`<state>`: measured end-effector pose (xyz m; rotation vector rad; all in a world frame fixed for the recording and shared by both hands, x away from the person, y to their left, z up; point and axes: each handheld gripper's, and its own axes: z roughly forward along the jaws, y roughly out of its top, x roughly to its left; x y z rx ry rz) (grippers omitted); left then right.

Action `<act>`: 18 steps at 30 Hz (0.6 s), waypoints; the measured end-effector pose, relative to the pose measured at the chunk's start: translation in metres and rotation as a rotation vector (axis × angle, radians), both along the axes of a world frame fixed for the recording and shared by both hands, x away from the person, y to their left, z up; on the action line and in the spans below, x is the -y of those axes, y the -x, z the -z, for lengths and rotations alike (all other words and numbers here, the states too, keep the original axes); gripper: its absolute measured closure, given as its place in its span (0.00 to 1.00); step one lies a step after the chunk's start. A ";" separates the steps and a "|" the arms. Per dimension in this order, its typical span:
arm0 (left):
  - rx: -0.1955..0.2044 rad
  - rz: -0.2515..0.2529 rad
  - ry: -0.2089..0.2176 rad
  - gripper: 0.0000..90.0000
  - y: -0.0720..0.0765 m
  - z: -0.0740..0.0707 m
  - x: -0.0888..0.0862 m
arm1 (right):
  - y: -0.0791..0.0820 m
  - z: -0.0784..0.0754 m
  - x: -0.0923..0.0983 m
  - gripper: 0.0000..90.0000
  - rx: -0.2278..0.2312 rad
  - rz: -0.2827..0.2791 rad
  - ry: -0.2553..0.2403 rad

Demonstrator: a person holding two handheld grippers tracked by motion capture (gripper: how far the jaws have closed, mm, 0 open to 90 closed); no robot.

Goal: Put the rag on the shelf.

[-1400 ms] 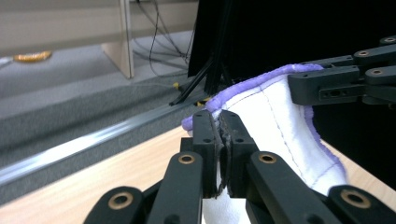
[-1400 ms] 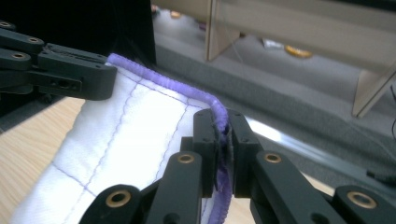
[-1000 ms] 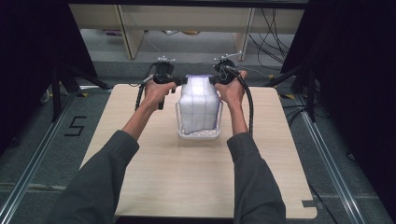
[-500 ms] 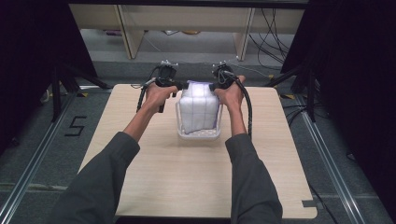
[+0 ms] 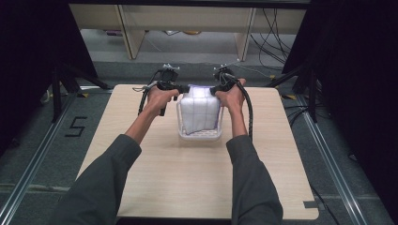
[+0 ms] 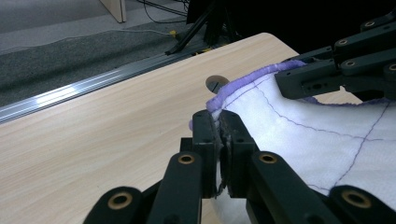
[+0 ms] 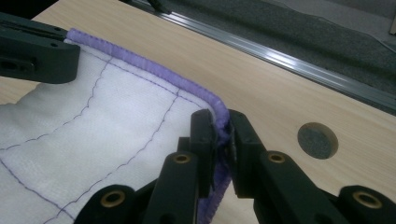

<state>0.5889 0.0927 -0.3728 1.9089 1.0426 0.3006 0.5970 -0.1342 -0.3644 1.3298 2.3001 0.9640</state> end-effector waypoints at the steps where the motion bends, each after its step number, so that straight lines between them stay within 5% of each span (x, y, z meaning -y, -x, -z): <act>1: -0.001 -0.003 -0.002 0.95 0.000 0.001 0.000 | -0.001 0.001 0.000 0.89 0.001 -0.003 0.005; 7: -0.022 -0.008 -0.004 0.85 0.000 0.005 -0.003 | -0.002 0.004 0.001 0.74 -0.017 0.041 0.006; 8: -0.026 -0.007 0.002 0.78 0.000 0.005 -0.004 | -0.003 0.003 0.003 0.65 -0.009 0.066 0.000; 12: -0.024 -0.024 0.014 0.70 0.002 0.001 -0.008 | -0.002 -0.002 0.008 0.60 -0.002 0.103 -0.055; 18: -0.027 -0.026 0.015 0.61 0.007 -0.007 -0.016 | 0.003 -0.015 0.021 0.58 0.039 0.120 -0.070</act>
